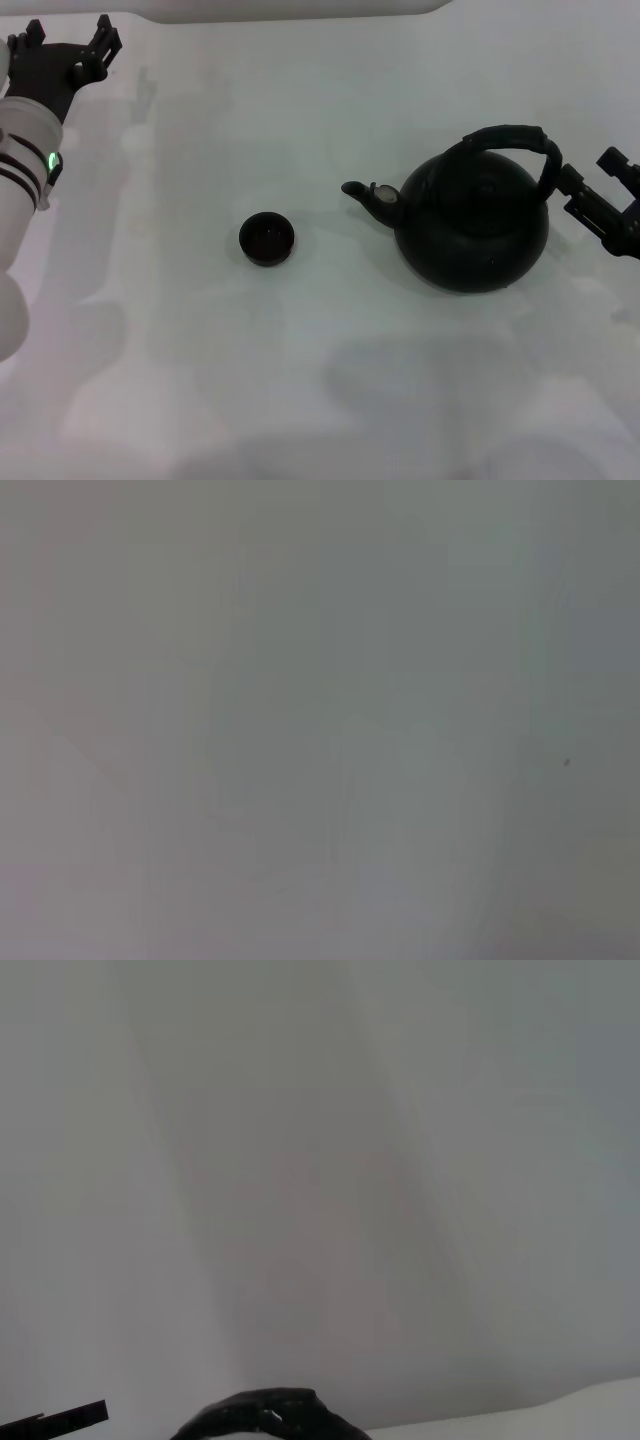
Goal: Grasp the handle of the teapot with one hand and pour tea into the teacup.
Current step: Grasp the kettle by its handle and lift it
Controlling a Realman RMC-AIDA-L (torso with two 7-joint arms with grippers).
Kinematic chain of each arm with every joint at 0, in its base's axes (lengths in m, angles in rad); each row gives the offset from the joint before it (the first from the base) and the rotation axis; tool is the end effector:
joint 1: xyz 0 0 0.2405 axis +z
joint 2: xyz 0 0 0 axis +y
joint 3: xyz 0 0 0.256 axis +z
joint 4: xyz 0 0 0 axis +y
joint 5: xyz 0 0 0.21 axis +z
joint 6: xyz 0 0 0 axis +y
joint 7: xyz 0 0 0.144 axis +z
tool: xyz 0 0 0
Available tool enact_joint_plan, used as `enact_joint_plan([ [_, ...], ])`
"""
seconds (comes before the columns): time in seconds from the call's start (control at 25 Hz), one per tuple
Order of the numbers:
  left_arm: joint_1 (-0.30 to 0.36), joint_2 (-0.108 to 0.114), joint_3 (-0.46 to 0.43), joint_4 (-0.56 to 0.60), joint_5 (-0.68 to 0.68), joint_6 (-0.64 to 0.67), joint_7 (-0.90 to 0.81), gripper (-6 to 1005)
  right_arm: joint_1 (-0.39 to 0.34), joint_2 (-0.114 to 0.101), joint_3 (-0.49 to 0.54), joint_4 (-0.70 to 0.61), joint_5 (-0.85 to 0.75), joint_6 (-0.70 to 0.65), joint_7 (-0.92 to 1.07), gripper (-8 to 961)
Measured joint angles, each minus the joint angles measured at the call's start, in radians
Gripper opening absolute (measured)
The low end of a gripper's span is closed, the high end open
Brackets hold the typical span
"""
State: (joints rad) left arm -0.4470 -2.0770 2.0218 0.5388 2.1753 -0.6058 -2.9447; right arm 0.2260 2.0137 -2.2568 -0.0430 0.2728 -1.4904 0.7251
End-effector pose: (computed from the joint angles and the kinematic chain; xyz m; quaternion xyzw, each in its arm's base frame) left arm -0.2983 0.3837 -0.0351 -0.6777 -0.3471 -0.2256 0.6077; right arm 0.3575 0.2245 -0.0190 -0.7607 0.3334 0.3947 0.3928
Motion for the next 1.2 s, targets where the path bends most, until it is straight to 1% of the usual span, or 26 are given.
enact_joint_plan([
  [0.4, 0.009, -0.001, 0.001, 0.008, 0.003, 0.000, -0.001, 858, 0.014, 0.000, -0.014, -0.015, -0.024, 0.009, 0.002, 835],
  [0.68, 0.011, -0.002, 0.002, 0.009, 0.004, 0.000, 0.000, 859, 0.008, -0.001, -0.011, -0.022, -0.025, 0.005, 0.003, 833],
  [0.92, 0.013, -0.002, 0.002, 0.009, 0.005, 0.000, -0.001, 859, 0.022, 0.000, -0.017, -0.060, -0.042, 0.065, 0.001, 831],
  [1.2, 0.015, -0.002, 0.001, 0.008, 0.003, 0.000, -0.001, 859, 0.023, 0.000, -0.010, -0.062, -0.043, 0.086, -0.001, 830],
])
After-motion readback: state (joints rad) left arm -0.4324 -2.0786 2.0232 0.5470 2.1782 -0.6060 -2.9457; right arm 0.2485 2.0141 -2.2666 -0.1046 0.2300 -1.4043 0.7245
